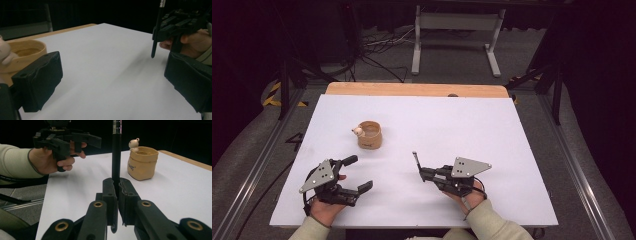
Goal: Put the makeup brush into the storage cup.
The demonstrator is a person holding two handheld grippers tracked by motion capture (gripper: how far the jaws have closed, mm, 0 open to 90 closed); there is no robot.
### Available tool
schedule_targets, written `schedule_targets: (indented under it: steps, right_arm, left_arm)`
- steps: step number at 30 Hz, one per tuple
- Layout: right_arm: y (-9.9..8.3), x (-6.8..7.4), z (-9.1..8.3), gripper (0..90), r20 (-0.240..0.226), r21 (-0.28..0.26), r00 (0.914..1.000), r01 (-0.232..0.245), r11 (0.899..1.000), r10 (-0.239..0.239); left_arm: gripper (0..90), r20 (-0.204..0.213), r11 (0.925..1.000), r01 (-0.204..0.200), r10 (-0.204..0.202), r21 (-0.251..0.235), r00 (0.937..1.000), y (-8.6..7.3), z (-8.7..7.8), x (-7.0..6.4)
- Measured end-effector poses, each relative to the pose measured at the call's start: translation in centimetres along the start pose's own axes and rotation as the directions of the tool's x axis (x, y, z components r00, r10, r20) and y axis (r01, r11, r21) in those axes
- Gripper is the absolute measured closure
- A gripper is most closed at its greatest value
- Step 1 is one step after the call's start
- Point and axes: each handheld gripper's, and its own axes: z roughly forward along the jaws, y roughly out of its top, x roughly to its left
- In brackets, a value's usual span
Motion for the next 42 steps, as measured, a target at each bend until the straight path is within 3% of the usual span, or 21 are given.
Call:
schedule_targets:
  steps: [12,25,42]
  right_arm:
    - [-0.3,0.4,0.7,84.2,-0.016,-0.012,0.9999,-0.005,1.0,0.005]
    - [-0.5,0.7,1.0,84.1,-0.017,-0.014,0.9998,0.003,1.0,-0.003]
    - [-0.7,0.8,1.3,84.1,-0.017,-0.017,0.9998,0.008,1.0,-0.009]
  left_arm:
    - [3.9,0.105,0.9998,0.005,-0.003,-0.02,0.9945,2.2,2.7,-1.7]
    - [4.0,0.151,0.9987,0.027,-0.02,-0.044,0.9884,3.6,4.5,-2.8]
    - [4.4,0.203,0.9992,0.027,-0.02,-0.029,0.9789,4.5,7.5,-4.1]
